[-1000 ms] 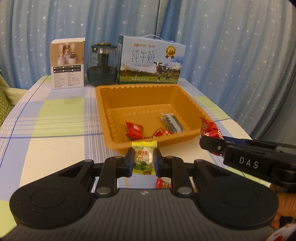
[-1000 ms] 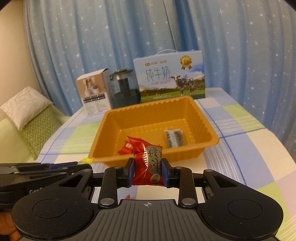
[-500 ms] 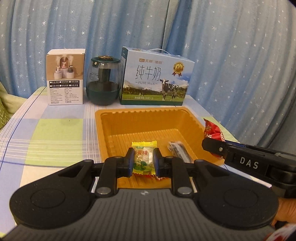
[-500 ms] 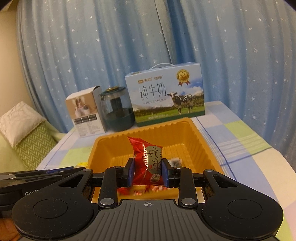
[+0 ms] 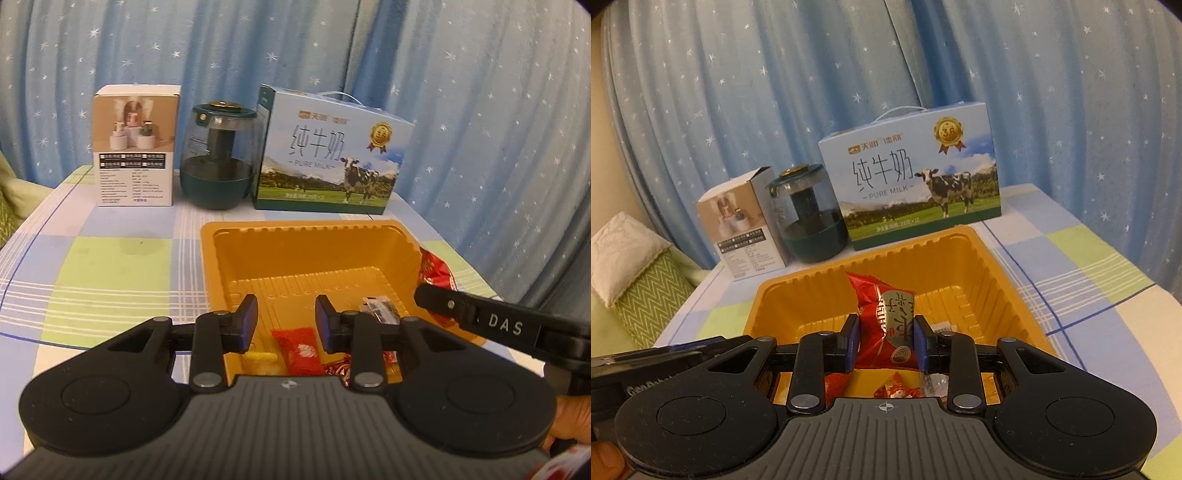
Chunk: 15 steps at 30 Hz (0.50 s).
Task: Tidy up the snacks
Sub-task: 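Carry both candies over the orange tray and open both grippers inside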
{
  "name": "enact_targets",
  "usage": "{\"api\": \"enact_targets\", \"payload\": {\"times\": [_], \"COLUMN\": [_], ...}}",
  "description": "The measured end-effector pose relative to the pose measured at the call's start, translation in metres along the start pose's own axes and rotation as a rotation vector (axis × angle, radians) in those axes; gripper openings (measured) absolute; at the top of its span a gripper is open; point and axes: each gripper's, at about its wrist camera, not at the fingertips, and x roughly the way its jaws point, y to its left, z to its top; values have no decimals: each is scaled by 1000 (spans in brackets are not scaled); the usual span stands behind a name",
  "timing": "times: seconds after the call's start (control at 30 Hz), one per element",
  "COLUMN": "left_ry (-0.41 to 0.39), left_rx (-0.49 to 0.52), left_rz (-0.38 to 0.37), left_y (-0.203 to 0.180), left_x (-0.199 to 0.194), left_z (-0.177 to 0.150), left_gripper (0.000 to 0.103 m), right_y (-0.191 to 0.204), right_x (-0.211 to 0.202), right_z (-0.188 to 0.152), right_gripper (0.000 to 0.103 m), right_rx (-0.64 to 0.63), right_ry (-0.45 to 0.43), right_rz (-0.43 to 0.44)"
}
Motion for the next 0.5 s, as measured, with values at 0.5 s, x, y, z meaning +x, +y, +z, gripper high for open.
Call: {"api": "enact_targets", "payload": {"times": [0.5], "left_ry": [4], "left_rx": [-25], "left_rz": [28], "left_y": [14], "left_x": [-10], "left_z": [-4], "left_gripper": [30], "right_y": [5], "right_x": [9], "right_z": [2], "right_gripper": [31], "right_rx": [41], "right_ry": [1], "right_rz": [100]}}
